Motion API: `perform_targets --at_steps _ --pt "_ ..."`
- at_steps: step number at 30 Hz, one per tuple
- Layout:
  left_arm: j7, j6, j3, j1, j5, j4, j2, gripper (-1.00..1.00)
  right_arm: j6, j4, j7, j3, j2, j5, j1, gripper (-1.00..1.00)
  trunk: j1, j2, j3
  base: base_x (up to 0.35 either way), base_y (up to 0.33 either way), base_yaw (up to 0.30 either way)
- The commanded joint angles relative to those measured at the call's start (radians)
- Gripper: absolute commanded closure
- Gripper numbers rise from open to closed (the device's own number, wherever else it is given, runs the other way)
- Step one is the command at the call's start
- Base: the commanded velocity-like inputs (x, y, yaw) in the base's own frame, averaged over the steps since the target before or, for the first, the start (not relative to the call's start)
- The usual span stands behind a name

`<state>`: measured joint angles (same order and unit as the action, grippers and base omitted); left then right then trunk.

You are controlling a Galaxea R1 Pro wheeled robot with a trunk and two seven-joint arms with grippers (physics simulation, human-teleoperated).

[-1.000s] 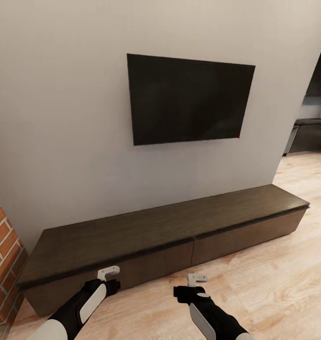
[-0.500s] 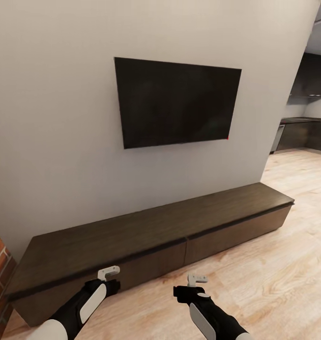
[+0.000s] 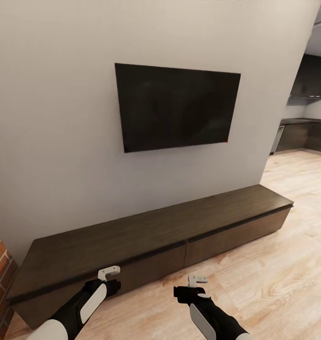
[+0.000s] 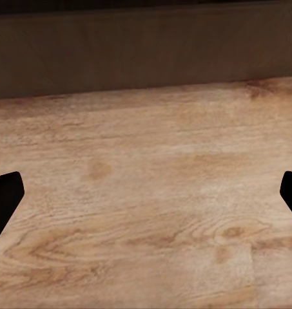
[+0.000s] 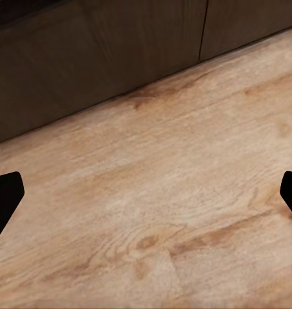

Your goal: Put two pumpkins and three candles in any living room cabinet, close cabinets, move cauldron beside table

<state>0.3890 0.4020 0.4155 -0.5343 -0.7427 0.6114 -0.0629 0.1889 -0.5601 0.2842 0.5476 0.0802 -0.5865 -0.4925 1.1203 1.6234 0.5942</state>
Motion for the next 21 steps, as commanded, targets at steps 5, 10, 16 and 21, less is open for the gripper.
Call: perform_targets --at_steps 5,10,16,21 --pt "0.01 0.001 0.008 0.0 -0.011 0.002 -0.002 -1.0 0.002 0.01 0.008 0.006 0.0 -0.007 -0.001 -1.0 -0.019 -0.035 -0.015 0.0 0.0 0.0" --pt "0.01 0.001 0.008 -0.001 -0.011 0.002 -0.001 -1.0 0.001 0.014 0.007 0.006 0.0 -0.007 -0.001 -1.0 -0.039 -0.07 -0.03 0.0 0.0 0.0" --pt "0.01 0.001 0.008 -0.001 -0.011 0.001 0.0 -1.0 0.001 0.014 0.007 0.006 0.0 -0.007 -0.001 -1.0 -0.062 -0.112 -0.049 0.0 0.0 0.0" --pt "0.01 0.001 0.008 -0.001 -0.011 0.001 0.001 -1.0 0.001 0.014 0.007 0.006 0.0 -0.007 -0.001 -1.0 -0.081 -0.147 -0.065 0.0 0.0 0.0"
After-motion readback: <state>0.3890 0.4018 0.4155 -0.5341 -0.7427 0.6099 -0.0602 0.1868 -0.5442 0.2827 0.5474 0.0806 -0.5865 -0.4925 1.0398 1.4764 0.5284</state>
